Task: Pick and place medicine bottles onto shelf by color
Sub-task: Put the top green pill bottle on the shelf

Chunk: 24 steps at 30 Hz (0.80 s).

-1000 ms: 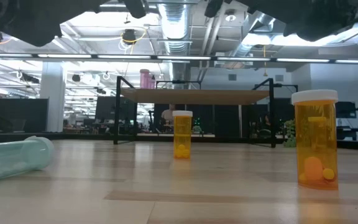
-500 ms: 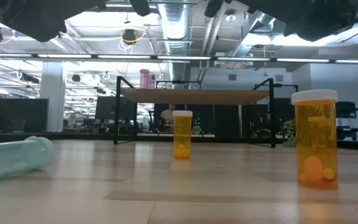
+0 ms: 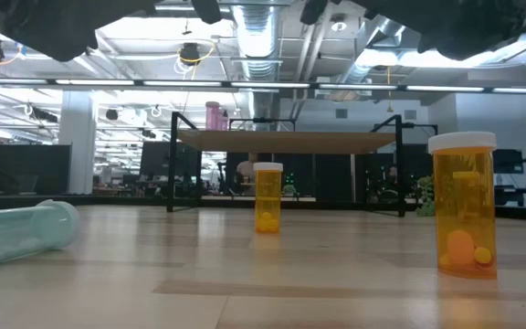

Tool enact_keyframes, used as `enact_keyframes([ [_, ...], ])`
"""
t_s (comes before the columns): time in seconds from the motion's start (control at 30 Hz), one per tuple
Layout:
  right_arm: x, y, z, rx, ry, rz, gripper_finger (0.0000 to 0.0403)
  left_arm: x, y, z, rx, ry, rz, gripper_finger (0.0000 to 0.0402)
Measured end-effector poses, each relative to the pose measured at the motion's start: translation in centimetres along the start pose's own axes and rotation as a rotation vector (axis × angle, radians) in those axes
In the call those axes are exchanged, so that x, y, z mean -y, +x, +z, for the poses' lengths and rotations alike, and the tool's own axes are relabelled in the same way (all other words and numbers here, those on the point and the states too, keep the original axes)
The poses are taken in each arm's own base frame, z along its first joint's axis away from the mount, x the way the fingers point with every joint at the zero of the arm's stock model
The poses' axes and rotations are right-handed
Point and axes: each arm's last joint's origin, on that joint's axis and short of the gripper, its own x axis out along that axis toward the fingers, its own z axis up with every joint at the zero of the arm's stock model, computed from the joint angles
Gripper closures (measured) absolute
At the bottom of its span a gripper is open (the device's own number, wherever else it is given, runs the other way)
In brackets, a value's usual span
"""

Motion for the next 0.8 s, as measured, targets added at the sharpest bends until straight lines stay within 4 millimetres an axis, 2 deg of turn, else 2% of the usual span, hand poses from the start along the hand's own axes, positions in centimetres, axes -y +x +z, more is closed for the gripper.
enact_keyframes([
  [0.13,0.0,0.0,0.0,0.0,0.0,0.001,0.0284,0.01,-0.01,0.0,0.001,0.0,-0.003,0.0276],
  [0.8,0.0,0.0,-0.1,-0.014,-0.001,0.002,0.0284,-0.01,-0.03,0.04,0.007,0.045,0.009,0.0274],
])
